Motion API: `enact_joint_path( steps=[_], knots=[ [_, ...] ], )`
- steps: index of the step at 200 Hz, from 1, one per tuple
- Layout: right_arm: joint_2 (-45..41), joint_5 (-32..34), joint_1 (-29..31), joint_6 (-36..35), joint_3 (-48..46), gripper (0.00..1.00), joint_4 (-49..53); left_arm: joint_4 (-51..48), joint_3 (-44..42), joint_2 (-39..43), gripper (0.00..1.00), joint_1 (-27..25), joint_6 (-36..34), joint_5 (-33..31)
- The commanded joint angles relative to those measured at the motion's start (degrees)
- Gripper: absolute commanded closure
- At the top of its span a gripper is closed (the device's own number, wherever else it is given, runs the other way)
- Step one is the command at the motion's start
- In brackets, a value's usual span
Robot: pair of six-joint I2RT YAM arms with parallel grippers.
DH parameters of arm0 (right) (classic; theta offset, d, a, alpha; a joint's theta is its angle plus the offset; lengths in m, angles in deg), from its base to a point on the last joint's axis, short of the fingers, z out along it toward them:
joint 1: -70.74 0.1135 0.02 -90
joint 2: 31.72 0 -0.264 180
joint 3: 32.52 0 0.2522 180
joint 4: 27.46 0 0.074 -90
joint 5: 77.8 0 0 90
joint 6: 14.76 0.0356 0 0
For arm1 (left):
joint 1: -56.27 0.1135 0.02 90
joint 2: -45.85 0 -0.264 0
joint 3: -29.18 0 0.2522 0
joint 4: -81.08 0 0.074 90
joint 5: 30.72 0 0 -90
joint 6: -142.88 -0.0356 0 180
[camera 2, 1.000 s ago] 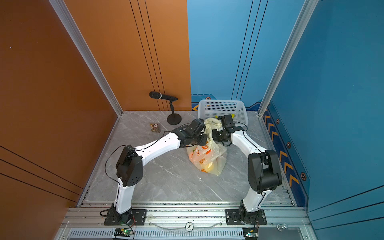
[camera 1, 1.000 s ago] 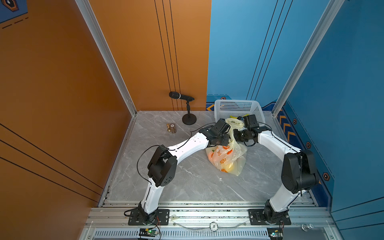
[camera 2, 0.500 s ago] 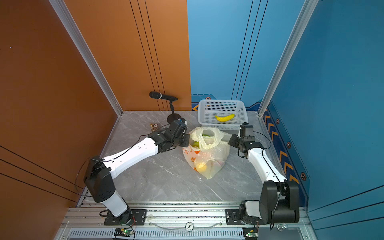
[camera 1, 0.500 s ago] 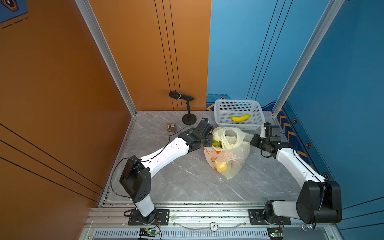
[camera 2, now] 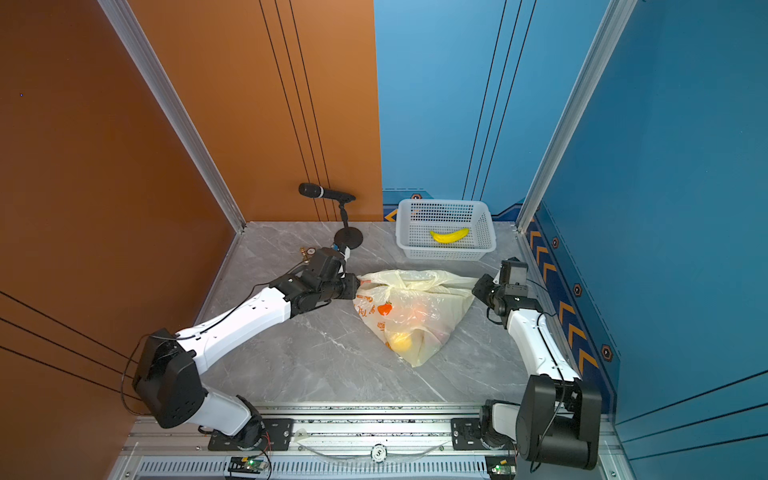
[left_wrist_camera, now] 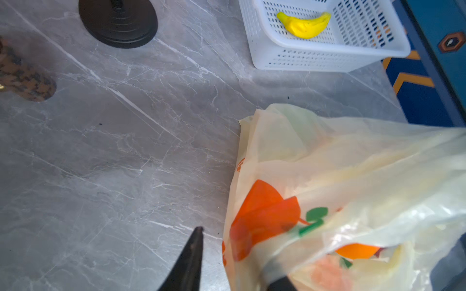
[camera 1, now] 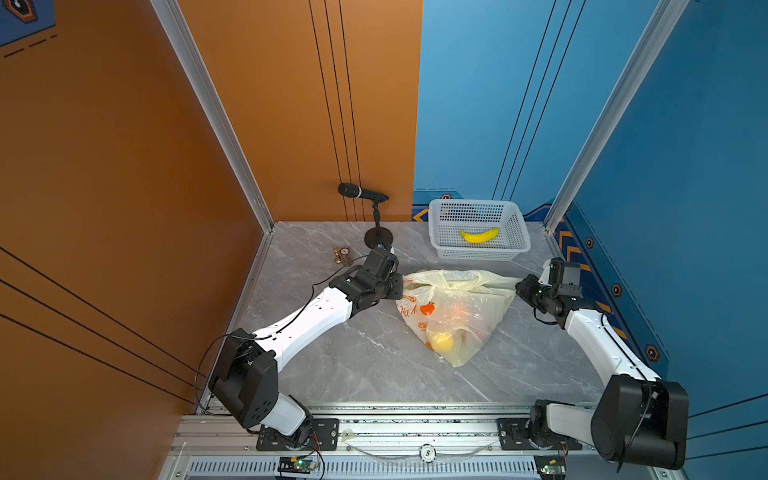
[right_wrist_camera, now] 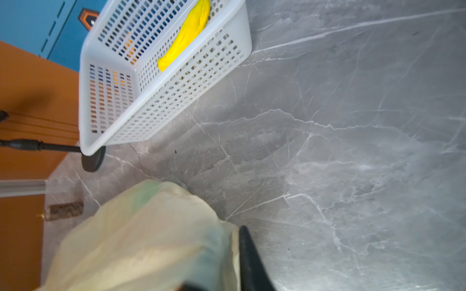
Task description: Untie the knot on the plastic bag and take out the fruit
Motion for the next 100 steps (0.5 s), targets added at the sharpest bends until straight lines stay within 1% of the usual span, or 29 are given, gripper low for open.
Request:
enact_joint_path(
  steps=[1,8,25,35,46,64,88,100],
  knots=[
    [-2.8,-1.2,-0.4,0.9,2.3,0.58,3.1,2.3,0.0,5.5,0.52,0.8,-3.3,1.6],
    [-4.8,-0.8,-0.3,0.8,2.1,0.52,3.4,2.6,0.4,6.8,0.50,0.9,-4.5,1.7],
    [-9.0,-0.3,0.0,0.6,1.9,0.47,3.9,4.0,1.6,8.9,0.46,1.0,-7.8,3.1],
    [-11.4,-0.1,0.6,0.2,2.3,0.43,5.2,4.7,3.0,9.0,0.44,0.9,-10.4,6.0],
    [-13.4,0.8,1.8,-1.0,3.5,0.41,7.2,5.1,5.1,7.9,0.43,0.5,-13.5,10.7],
    [-15.7,1.1,5.5,-4.2,5.6,0.39,9.7,3.9,10.0,3.7,0.40,-0.8,-18.6,18.1],
    [-17.1,-0.3,11.7,-6.8,7.7,0.33,11.4,-1.4,18.8,-3.7,0.37,-2.8,-26.0,22.6],
    [-17.1,0.8,14.9,-8.1,9.1,0.31,13.2,-3.5,22.5,-7.5,0.34,-3.5,-28.8,24.2]
  ],
)
